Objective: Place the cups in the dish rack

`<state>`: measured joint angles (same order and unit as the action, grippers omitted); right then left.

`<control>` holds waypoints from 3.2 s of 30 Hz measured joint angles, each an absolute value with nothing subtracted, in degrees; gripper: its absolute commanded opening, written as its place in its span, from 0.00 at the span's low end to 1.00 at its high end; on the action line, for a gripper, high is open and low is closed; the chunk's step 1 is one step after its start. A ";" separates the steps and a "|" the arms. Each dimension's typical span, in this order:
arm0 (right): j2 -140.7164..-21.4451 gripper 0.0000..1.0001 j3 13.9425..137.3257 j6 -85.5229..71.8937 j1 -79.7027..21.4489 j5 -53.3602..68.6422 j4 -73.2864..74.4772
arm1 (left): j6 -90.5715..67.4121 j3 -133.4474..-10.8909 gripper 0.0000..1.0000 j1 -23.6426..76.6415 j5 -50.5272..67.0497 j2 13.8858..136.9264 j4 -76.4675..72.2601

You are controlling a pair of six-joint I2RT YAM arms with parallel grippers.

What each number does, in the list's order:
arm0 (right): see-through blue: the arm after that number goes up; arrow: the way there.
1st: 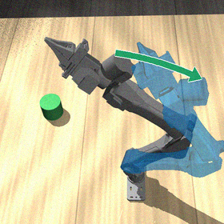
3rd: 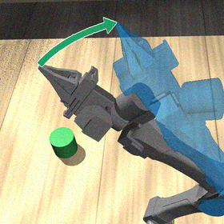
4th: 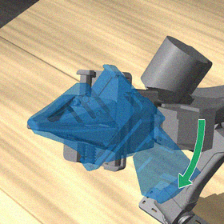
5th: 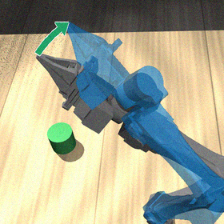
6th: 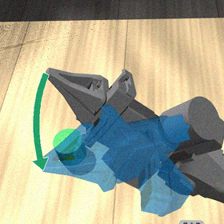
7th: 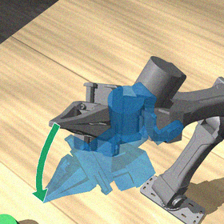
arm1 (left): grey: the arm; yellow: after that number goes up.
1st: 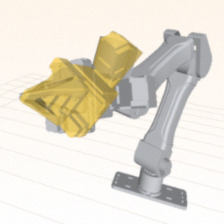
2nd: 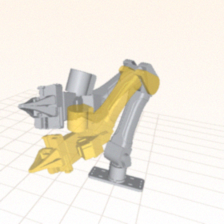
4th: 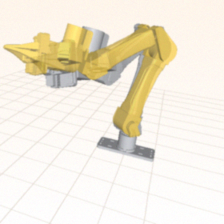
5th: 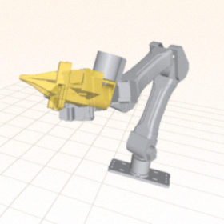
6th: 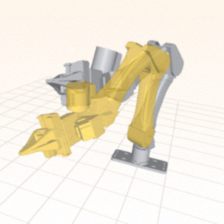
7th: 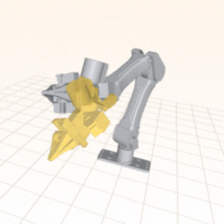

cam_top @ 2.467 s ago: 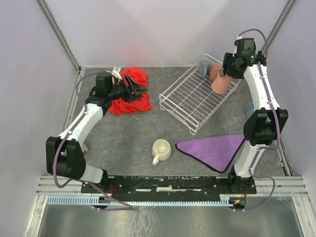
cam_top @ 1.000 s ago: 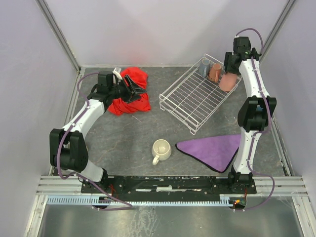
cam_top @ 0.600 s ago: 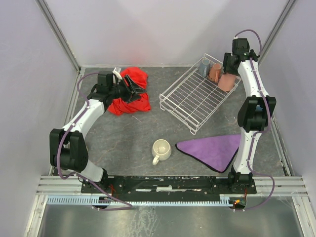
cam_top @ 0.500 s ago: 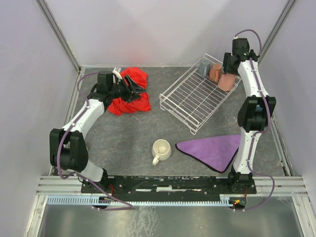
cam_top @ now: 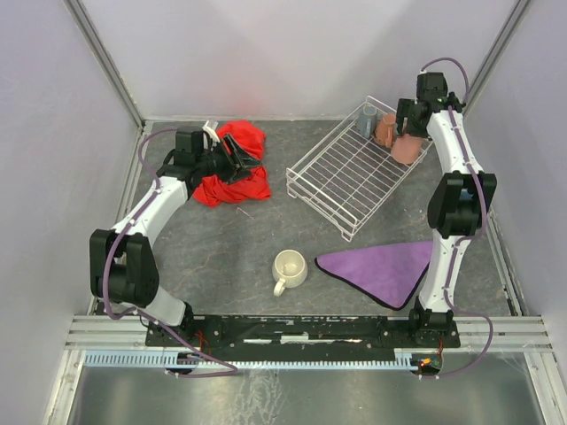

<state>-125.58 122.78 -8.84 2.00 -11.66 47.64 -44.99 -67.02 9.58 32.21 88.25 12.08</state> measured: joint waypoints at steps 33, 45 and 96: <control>-94.28 0.95 102.48 -13.43 -0.43 -7.88 47.92 | -26.46 -59.51 0.56 33.74 11.84 73.32 39.16; -83.79 0.95 92.29 -13.63 -1.50 -7.55 48.60 | -25.26 -59.75 0.55 45.12 3.22 79.02 42.33; -81.52 0.97 86.65 -40.84 -5.89 27.77 39.97 | -28.86 -78.37 0.03 25.71 5.93 77.34 32.38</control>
